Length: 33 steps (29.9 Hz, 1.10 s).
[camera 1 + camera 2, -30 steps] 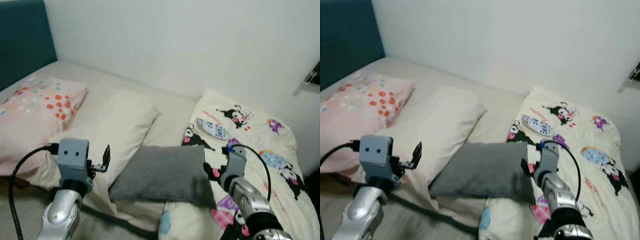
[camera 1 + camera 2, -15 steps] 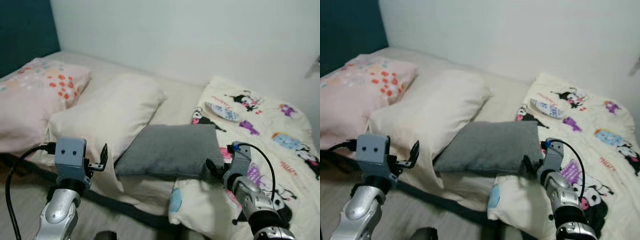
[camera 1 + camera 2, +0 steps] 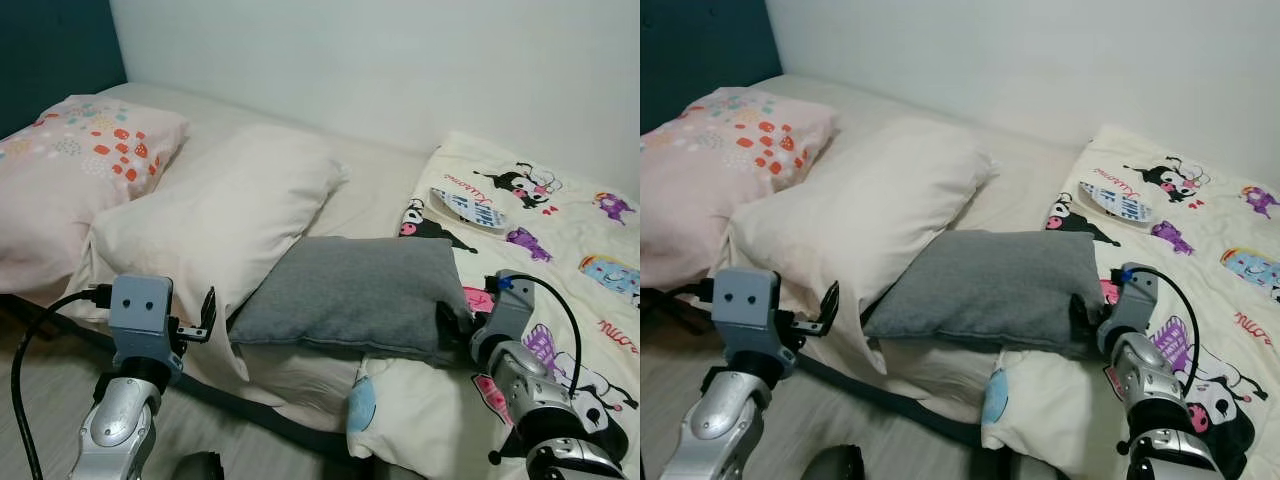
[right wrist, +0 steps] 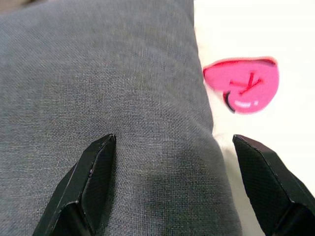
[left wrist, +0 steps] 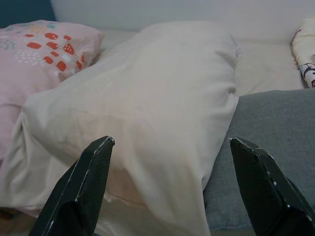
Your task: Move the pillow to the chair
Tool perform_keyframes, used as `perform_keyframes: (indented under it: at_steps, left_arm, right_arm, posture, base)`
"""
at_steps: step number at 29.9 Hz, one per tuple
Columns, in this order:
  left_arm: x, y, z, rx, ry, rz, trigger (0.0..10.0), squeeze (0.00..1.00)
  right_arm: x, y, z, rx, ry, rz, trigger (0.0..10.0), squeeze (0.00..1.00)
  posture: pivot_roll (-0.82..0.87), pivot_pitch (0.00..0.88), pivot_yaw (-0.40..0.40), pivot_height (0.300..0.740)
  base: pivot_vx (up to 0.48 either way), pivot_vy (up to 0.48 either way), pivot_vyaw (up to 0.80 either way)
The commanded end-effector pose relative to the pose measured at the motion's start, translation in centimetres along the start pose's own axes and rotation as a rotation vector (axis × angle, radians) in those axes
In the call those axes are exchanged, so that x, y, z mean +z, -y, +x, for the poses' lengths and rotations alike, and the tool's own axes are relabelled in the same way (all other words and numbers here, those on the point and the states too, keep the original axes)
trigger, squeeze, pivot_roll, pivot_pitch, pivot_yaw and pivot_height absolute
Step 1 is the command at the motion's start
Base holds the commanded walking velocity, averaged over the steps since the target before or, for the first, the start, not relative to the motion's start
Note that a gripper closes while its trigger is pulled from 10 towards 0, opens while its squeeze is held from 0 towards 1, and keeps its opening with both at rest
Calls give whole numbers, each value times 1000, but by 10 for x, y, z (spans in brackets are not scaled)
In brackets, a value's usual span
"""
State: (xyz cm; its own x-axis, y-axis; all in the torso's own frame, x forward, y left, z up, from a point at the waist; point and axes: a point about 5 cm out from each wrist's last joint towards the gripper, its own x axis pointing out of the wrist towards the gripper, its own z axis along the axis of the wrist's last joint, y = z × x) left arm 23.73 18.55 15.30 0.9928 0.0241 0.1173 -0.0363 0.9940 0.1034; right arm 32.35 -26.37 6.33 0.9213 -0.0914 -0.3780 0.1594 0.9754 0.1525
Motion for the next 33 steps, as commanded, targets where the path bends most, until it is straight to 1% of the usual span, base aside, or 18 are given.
perform_keyframes:
  at_steps: [1,2,5,7,8,9,10,13,14,17,19,23,28,29,30,31,32,33]
  left_arm:
    - [3,-1,-1,-8,6,16,10000,0]
    - [3,-1,-1,-8,6,16,10000,0]
    - [4,-3,-2,-10,8,32,10000,0]
    - [5,-3,-2,-11,9,38,10000,0]
    - [5,-3,-3,-12,10,42,10000,0]
    - [6,-4,-3,-12,11,44,10000,0]
    - [6,-5,-3,-11,11,45,10000,0]
    - [6,-5,-3,-11,12,45,10000,0]
    - [6,-5,-3,-11,12,48,10000,0]
    - [7,-6,-3,-10,13,52,10000,0]
    - [7,-6,-3,-10,13,52,10000,0]
    - [6,-6,-2,-9,13,55,10000,0]
    - [6,-6,-1,-9,14,54,10000,0]
    - [6,-6,0,-7,13,50,10000,0]
    - [6,-6,0,-7,13,50,10000,0]
    - [8,-6,2,4,17,31,10000,0]
    - [8,-6,2,4,17,31,10000,0]
    - [10,-6,5,15,18,9,10000,0]
  right_arm:
    - [-18,-1,-1,-1,-93,29,10000,0]
    - [-18,-1,-1,-1,-93,29,10000,0]
    - [-32,-10,-1,22,-176,116,10000,0]
    - [-35,-11,-1,22,-201,137,10000,0]
    - [-36,-14,0,30,-205,187,10000,0]
    - [-36,-17,1,41,-207,225,4392,0]
    - [-36,-18,1,48,-205,247,4392,0]
    - [-36,-19,2,52,-204,259,4392,0]
    - [-35,-23,3,72,-208,277,0,0]
    - [-33,-28,4,101,-212,293,0,0]
    - [-33,-28,4,101,-212,293,0,0]
    - [-35,-36,4,150,-237,267,0,0]
    - [-35,-38,4,163,-245,263,0,0]
    - [-29,-43,6,212,-225,197,0,0]
    - [-29,-43,6,212,-225,197,0,0]
    - [-7,-56,9,306,-123,192,0,0]
    - [-7,-56,9,306,-123,192,0,0]
    - [13,-68,11,386,-45,211,0,0]
  posture:
    - [85,0,-111,541]
    - [85,0,-111,541]
    - [92,0,-109,541]
    - [93,0,-109,541]
    - [94,0,-108,541]
    - [96,0,-107,541]
    - [96,0,-107,541]
    - [96,0,-107,541]
    - [98,0,-106,541]
    - [96,0,-106,541]
    - [96,0,-106,541]
    - [91,0,-108,541]
    - [91,0,-108,541]
    - [88,0,-110,541]
    - [88,0,-110,541]
    - [86,0,-112,541]
    - [86,0,-112,541]
    - [86,0,-112,541]
  base:
    - [0,0,0]
    - [0,0,0]
    - [0,0,0]
    - [0,0,0]
    - [0,0,0]
    - [0,0,0]
    - [0,0,0]
    - [0,0,0]
    - [0,0,0]
    - [0,0,0]
    - [0,0,0]
    - [0,0,0]
    - [0,0,0]
    - [0,0,0]
    - [0,0,0]
    - [0,0,0]
    - [0,0,0]
    - [0,0,0]
